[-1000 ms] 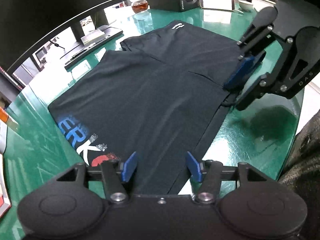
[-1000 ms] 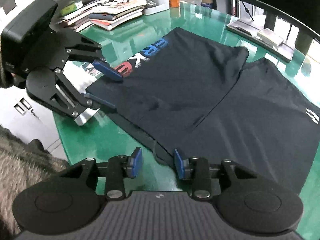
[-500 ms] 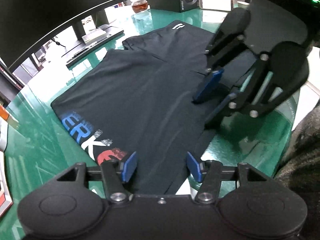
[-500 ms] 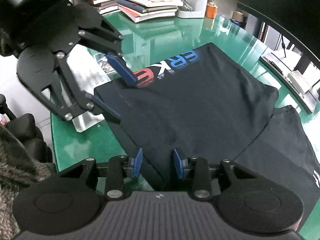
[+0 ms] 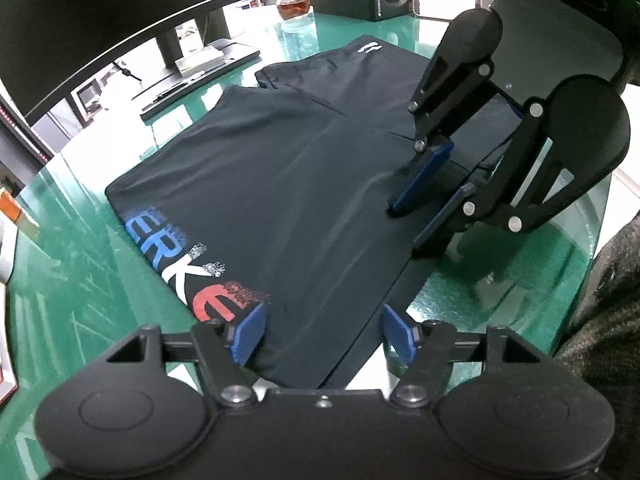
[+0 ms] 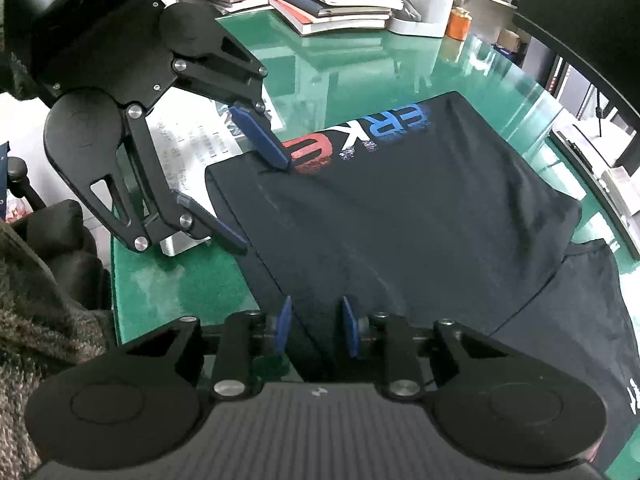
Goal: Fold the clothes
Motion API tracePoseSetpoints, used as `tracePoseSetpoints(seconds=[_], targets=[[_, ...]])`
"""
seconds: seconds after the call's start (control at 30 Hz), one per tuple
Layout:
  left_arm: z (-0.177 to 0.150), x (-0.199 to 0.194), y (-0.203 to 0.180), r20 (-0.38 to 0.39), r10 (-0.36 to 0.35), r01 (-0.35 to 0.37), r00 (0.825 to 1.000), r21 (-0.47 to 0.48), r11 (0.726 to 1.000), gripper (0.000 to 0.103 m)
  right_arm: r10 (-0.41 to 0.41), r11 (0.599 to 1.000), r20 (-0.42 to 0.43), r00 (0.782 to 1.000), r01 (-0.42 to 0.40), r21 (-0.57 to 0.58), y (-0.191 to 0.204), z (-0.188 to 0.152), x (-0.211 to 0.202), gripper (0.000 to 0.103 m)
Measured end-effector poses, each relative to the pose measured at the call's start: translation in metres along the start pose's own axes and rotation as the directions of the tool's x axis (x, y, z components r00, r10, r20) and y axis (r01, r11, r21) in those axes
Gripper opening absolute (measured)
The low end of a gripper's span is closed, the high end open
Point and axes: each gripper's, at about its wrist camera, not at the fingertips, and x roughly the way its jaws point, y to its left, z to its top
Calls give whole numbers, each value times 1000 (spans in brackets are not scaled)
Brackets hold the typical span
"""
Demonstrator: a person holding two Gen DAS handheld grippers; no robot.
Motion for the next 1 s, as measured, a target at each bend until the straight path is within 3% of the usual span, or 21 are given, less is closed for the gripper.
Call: tracePoseSetpoints(seconds=[0.03, 0.1, 0.2, 0.37, 0.47, 0.57, 0.8, 1.0], targets=[[1, -2, 2, 7, 2, -2, 1000, -10, 1000, 64, 9, 1000, 3, 1000, -9, 19, -3, 0, -1, 19], [5, -7, 12, 37, 7, -5, 999, -55, 998, 65, 25, 999, 9, 1000, -25, 47, -7, 1, -2, 2], [13, -12, 35, 89, 42, -27, 995, -165, 986, 78, 23, 998, 17, 1000, -24, 56, -10, 3, -5, 0], [19, -11, 68, 115, 105, -66, 988, -304, 950, 78, 35, 993, 44, 998, -40, 109, -18, 3, -12, 0], [18, -13, 74, 119, 126, -81, 985, -327, 942, 78, 66, 987, 85, 994, -78, 139, -20, 4, -23, 0], [18, -11, 76, 107, 139, -97, 984, -329, 939, 78, 31, 991, 70, 997, -40, 124, -19, 3, -21, 0], [17, -11, 73, 109, 134, -92, 985, -327, 941, 79, 15, 996, 0, 1000, -15, -83, 5, -1, -8, 14], [13, -9, 71, 104, 131, -91, 986, -328, 940, 80, 12, 993, -37, 999, -17, -113, 0, -3, -5, 32]])
